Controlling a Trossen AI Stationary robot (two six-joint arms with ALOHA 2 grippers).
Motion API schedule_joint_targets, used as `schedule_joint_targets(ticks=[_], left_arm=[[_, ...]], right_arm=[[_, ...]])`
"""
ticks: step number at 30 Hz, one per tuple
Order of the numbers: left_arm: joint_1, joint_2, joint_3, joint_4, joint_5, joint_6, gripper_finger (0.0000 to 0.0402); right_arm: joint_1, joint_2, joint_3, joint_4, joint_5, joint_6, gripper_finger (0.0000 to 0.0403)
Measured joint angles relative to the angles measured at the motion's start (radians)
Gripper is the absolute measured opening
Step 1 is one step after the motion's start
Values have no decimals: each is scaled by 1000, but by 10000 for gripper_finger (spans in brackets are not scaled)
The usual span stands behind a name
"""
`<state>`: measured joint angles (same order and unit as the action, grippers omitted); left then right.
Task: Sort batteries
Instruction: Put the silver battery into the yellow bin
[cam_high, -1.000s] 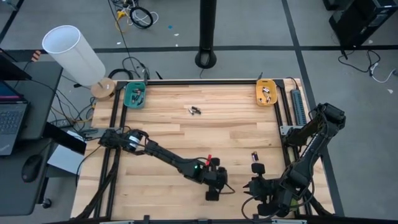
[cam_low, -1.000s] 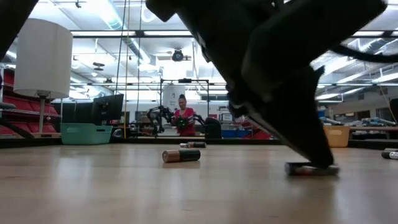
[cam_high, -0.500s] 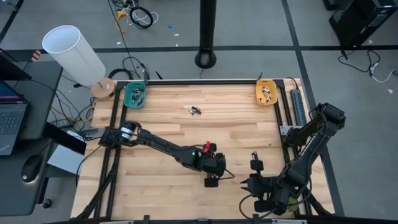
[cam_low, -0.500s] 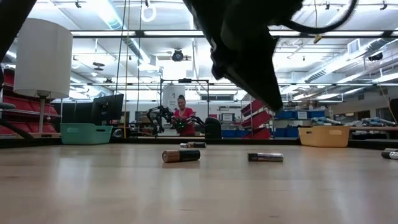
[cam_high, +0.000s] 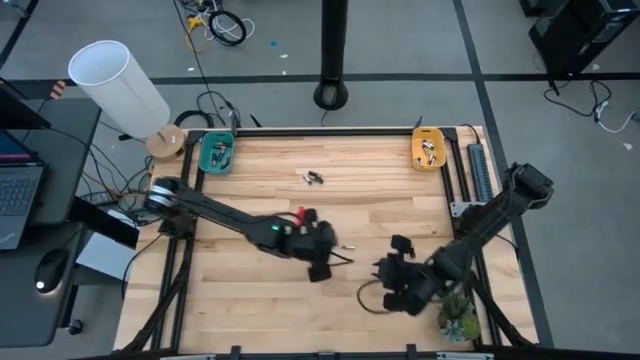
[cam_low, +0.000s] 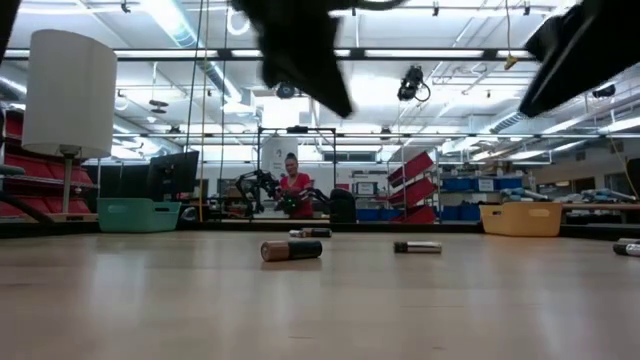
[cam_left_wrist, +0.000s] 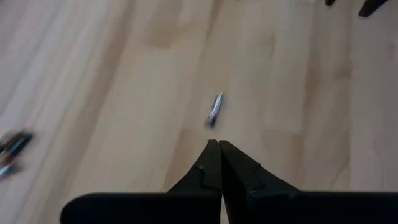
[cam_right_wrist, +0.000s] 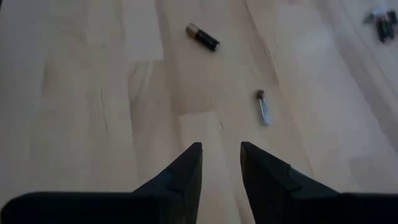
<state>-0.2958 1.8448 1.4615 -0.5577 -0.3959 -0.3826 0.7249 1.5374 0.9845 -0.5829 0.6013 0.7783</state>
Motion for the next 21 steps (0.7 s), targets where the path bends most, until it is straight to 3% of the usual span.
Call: schedule_joint_targets(ticks=[6,9,14,21], left_arm=[[0,-260,-219,40,-117,-141,7],[3,-365,-292,39,-137,-147,7],[16,-495,-362,28,-159,-118,7],[45,-579,-437,24,-191,-92,7]], right_arm=[[-177,-3,-183,416,-198,-202,112],[-261,-2,-266,585,-234,-254,113],[-427,-2,-324,632,-269,-293,129],[-632,-2,-345,764,-413,-446,148]])
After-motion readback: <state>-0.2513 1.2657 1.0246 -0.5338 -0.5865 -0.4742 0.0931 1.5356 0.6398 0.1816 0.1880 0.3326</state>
